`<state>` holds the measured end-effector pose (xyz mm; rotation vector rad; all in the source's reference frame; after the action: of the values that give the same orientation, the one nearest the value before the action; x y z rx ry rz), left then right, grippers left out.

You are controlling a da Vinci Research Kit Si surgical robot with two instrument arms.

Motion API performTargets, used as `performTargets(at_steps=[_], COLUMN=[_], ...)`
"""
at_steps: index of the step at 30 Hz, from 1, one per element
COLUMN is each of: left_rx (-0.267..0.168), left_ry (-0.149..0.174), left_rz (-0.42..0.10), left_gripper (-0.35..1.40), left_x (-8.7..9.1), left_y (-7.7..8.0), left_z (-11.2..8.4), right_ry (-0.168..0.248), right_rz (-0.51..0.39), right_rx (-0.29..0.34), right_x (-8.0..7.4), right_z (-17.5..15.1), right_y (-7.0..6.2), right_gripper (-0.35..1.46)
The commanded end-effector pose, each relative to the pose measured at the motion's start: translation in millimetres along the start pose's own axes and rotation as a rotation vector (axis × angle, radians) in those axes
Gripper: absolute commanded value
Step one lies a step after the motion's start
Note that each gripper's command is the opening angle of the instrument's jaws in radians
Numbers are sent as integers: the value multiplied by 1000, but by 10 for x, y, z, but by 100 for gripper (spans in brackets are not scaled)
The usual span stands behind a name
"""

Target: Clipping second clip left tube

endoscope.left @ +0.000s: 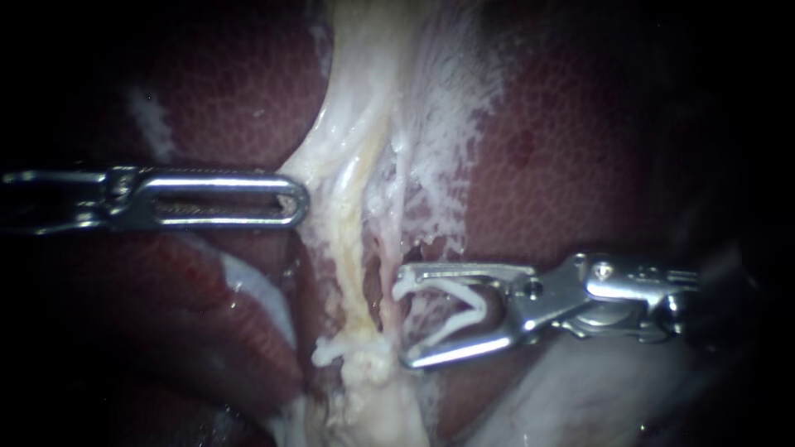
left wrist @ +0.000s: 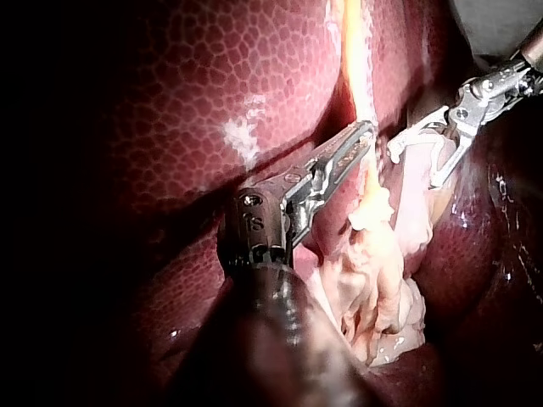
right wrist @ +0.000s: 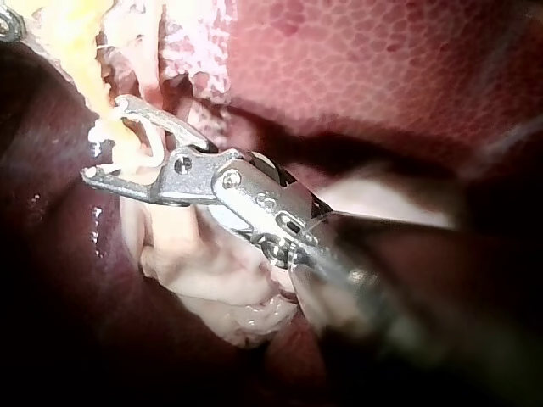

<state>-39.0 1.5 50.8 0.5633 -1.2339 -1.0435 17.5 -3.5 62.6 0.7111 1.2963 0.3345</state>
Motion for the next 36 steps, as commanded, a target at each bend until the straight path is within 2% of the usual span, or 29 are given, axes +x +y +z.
performTargets(at_steps=[1,11,24,36], left_rx=[-1,-1,-2,-3], left_ry=[0,0,-1,-1], left_rz=[0,1,3,3], left_gripper=[-35,-35,-35,-35], left_x=[0,1,4,5], left_y=[0,-2,-3,-3], left_z=[0,1,3,5], right_ry=[-4,-12,-28,-33], right_rz=[4,6,16,34], right_rx=[0,5,46,87], right_x=[-3,-22,-24,-27], right_z=[1,13,48,67], right_y=[2,15,21,18], right_gripper=[59,59,58,56])
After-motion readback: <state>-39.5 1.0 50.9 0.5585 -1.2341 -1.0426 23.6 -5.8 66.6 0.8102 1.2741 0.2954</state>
